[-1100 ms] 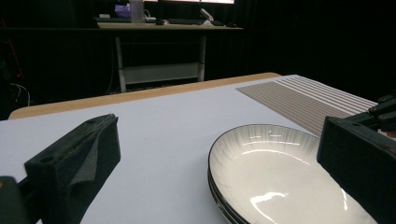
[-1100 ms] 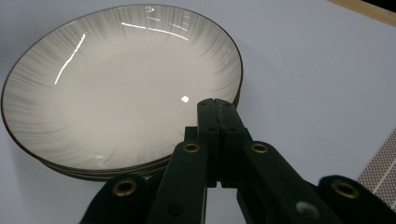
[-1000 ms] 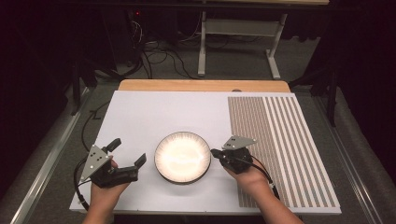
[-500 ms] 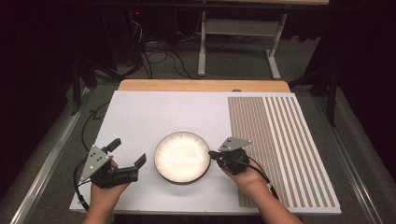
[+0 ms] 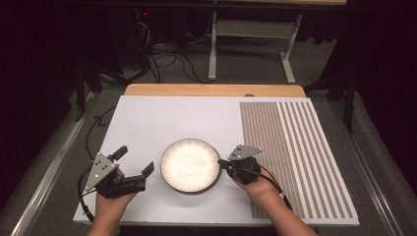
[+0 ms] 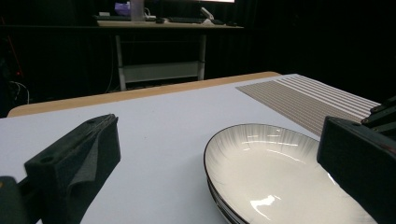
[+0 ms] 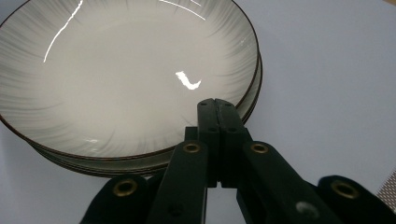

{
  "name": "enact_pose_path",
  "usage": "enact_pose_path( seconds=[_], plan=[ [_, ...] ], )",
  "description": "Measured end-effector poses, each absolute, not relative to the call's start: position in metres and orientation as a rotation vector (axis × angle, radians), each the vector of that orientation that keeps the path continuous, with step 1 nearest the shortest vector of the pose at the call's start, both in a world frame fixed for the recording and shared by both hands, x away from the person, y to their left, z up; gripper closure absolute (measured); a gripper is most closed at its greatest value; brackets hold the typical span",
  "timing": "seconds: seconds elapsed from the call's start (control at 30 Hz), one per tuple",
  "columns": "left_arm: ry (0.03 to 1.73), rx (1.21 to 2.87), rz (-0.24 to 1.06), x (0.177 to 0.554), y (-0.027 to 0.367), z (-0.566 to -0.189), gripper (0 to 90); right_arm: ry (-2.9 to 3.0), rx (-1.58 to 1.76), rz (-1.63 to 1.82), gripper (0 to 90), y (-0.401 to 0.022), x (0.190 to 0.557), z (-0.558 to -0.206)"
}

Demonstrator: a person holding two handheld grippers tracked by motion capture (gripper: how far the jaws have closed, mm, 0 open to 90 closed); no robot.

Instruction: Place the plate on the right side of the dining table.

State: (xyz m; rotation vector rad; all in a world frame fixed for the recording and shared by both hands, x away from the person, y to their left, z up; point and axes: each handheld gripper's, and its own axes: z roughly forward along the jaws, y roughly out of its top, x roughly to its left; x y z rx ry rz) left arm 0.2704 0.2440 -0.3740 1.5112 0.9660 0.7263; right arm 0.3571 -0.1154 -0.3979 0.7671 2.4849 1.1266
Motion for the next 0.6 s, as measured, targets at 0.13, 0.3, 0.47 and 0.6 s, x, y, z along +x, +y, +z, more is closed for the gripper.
enact_pose_path(
  seconds=[0.13,0.3,0.47,0.6],
  plan=[
    [0.967,1.508,0.726,0.27,0.244,-0.374,0.4,2.489,0.77,1.125,90.0,-0.114,0.357,-0.398],
    [0.969,1.505,0.725,0.271,0.244,-0.374,0.4,2.494,0.762,1.132,90.0,-0.114,0.358,-0.398],
    [0.973,1.5,0.725,0.271,0.245,-0.374,0.4,2.505,0.769,1.147,90.0,-0.112,0.359,-0.399],
    [0.976,1.492,0.722,0.271,0.246,-0.374,0.4,2.518,0.746,1.156,90.0,-0.105,0.357,-0.401]
  ],
)
